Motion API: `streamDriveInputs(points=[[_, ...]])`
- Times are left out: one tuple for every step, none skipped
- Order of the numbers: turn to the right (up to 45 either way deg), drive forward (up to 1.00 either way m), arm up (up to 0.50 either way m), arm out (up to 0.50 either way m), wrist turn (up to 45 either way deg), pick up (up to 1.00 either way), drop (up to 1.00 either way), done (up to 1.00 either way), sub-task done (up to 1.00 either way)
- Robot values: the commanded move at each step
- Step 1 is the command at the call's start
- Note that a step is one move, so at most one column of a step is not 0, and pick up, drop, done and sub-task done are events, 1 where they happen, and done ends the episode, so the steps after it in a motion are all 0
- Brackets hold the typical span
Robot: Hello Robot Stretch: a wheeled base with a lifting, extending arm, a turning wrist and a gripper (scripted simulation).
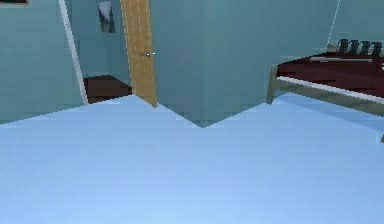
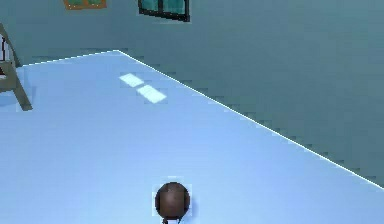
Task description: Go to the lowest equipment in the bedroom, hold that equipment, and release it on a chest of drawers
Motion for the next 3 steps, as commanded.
streamDriveInputs(points=[[0.0,0.0,0.5,0.0,0.0,0.0,0.0,0.0,0.0],[0.0,0.0,0.38,0.0,0.0,0.0,0.0,0.0,0.0],[0.0,0.0,0.0,0.0,-45.0,0.0,0.0,0.0,0.0]])
